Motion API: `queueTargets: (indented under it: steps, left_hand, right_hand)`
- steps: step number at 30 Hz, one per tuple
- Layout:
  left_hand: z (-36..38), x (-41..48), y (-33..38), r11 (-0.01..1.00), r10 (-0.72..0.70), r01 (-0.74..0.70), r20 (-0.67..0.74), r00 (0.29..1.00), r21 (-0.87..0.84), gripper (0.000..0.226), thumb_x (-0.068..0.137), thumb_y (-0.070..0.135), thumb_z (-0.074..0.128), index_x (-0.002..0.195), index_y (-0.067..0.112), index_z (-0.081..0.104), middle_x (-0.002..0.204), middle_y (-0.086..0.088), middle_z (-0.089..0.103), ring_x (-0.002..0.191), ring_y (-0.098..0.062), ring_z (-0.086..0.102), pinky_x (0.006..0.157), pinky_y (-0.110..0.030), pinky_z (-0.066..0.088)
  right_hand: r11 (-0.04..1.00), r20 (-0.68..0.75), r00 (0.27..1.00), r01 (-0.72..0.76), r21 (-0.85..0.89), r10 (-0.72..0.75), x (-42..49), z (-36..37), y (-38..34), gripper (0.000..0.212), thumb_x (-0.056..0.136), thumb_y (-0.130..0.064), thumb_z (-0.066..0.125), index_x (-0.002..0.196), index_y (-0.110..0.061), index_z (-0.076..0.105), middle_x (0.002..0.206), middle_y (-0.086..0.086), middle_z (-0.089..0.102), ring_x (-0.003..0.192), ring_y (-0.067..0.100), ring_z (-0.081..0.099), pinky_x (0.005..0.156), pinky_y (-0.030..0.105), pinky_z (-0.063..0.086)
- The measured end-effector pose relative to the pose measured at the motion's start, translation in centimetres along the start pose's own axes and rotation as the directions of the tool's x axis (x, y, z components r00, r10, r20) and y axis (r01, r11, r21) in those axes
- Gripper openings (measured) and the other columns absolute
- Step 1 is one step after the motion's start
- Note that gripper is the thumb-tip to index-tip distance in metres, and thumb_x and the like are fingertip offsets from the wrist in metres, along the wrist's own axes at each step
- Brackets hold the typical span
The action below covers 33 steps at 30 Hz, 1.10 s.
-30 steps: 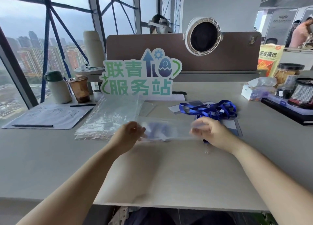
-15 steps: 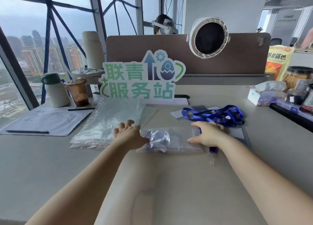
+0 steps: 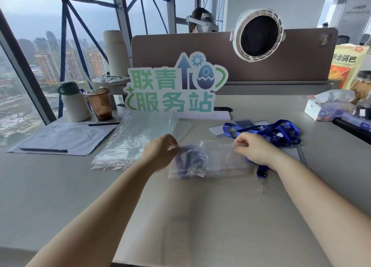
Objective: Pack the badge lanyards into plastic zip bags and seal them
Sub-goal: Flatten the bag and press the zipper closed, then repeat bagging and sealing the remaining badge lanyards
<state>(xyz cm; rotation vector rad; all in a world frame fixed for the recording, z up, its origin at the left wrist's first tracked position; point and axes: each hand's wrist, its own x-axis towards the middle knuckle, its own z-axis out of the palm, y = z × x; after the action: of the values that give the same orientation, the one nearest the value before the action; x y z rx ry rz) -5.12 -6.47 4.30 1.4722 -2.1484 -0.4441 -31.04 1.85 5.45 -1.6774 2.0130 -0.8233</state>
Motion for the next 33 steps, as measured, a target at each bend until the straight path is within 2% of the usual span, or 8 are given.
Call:
queueTargets:
  steps: [5, 9, 13, 18, 22, 25, 29, 33]
  left_hand:
    - [-2.9, -3.1, -2.0, 0.856, -0.140, 0.119, -0.004, 0.990, -0.504, 0.011, 0.088, 0.015, 0.064, 0.086, 0.022, 0.055, 0.087, -0.005, 0.063, 0.077, -0.023, 0.060, 0.073, -0.040, 0.053]
    - [-6.5, -6.4, -6.0, 0.822, -0.276, 0.165, -0.128, 0.953, -0.545, 0.022, 0.086, 0.013, 0.064, 0.103, 0.022, 0.053, 0.089, -0.008, 0.066, 0.077, -0.026, 0.063, 0.074, -0.040, 0.052]
    - [-9.4, -9.5, -11.2, 0.859, -0.416, 0.288, -0.250, 0.874, -0.422, 0.022, 0.086, 0.010, 0.059, 0.105, 0.019, 0.050, 0.084, -0.006, 0.062, 0.064, -0.021, 0.057, 0.057, -0.029, 0.045]
    - [-12.0, -11.9, -16.0, 0.845, -0.528, 0.441, -0.341, 0.778, -0.302, 0.017, 0.090, 0.012, 0.052, 0.107, 0.014, 0.052, 0.105, -0.011, 0.063, 0.080, -0.029, 0.060, 0.066, -0.032, 0.048]
    - [-13.0, -13.8, -16.4, 0.927, -0.295, 0.365, -0.429, 0.854, 0.090, 0.025, 0.094, 0.023, 0.049, 0.118, 0.021, 0.057, 0.135, -0.002, 0.050, 0.114, -0.025, 0.053, 0.091, -0.035, 0.042]
    - [-12.0, -15.7, -14.4, 0.911, -0.090, 0.190, -0.273, 0.958, 0.366, 0.031, 0.097, 0.043, 0.038, 0.120, 0.035, 0.057, 0.143, 0.013, 0.043, 0.128, -0.016, 0.042, 0.102, -0.034, 0.033]
    - [-10.1, -16.5, -14.4, 0.881, -0.229, 0.195, 0.029, 0.973, 0.431, 0.056, 0.094, 0.060, 0.017, 0.147, 0.041, 0.015, 0.157, 0.016, 0.006, 0.145, -0.008, 0.002, 0.118, -0.039, 0.003]
    - [-10.4, -15.5, -16.2, 0.873, -0.231, 0.162, 0.097, 0.968, 0.460, 0.060, 0.093, 0.062, 0.018, 0.148, 0.042, 0.004, 0.157, 0.016, -0.004, 0.144, -0.007, -0.011, 0.118, -0.042, -0.009]
  right_hand:
    - [0.954, 0.054, 0.998, 0.027, 0.299, -0.045, -2.4, 0.1, -3.6, 0.014, 0.083, -0.009, 0.068, 0.094, -0.013, 0.060, 0.092, 0.004, 0.068, 0.080, 0.015, 0.065, 0.078, 0.027, 0.049]
    - [0.897, 0.220, 0.966, 0.025, 0.442, -0.136, -4.1, 4.0, -8.1, 0.027, 0.083, 0.001, 0.066, 0.104, -0.012, 0.054, 0.088, 0.011, 0.060, 0.072, 0.016, 0.062, 0.073, 0.030, 0.055]
    - [0.896, 0.301, 0.931, 0.054, 0.440, -0.204, -4.9, 11.2, -12.4, 0.025, 0.082, -0.004, 0.068, 0.099, -0.015, 0.053, 0.085, 0.009, 0.053, 0.067, 0.015, 0.055, 0.064, 0.023, 0.052]
    - [0.945, 0.168, 0.935, 0.285, 0.161, -0.311, -5.1, 17.7, -16.7, 0.027, 0.080, -0.023, 0.070, 0.101, -0.023, 0.052, 0.074, -0.010, 0.051, 0.074, 0.012, 0.053, 0.069, 0.024, 0.042]
    - [0.943, 0.135, 0.934, 0.333, 0.003, -0.331, -4.5, 19.7, -18.8, 0.027, 0.080, -0.031, 0.065, 0.104, -0.024, 0.054, 0.082, -0.007, 0.056, 0.085, 0.019, 0.057, 0.076, 0.027, 0.044]
    - [0.934, 0.138, 0.932, 0.348, -0.084, -0.335, -3.9, 20.5, -19.4, 0.030, 0.080, -0.035, 0.063, 0.106, -0.024, 0.054, 0.090, -0.004, 0.057, 0.091, 0.023, 0.059, 0.076, 0.029, 0.044]
    - [0.914, 0.039, 0.919, 0.394, -0.095, -0.392, -2.6, 20.5, -19.3, 0.034, 0.080, -0.050, 0.063, 0.101, -0.024, 0.058, 0.090, -0.005, 0.057, 0.089, 0.019, 0.057, 0.075, 0.027, 0.041]
    - [0.891, -0.003, 0.911, 0.402, -0.211, -0.412, 0.3, 19.1, -17.4, 0.034, 0.090, -0.044, 0.053, 0.117, -0.025, 0.063, 0.126, -0.001, 0.059, 0.118, 0.024, 0.050, 0.097, 0.033, 0.040]
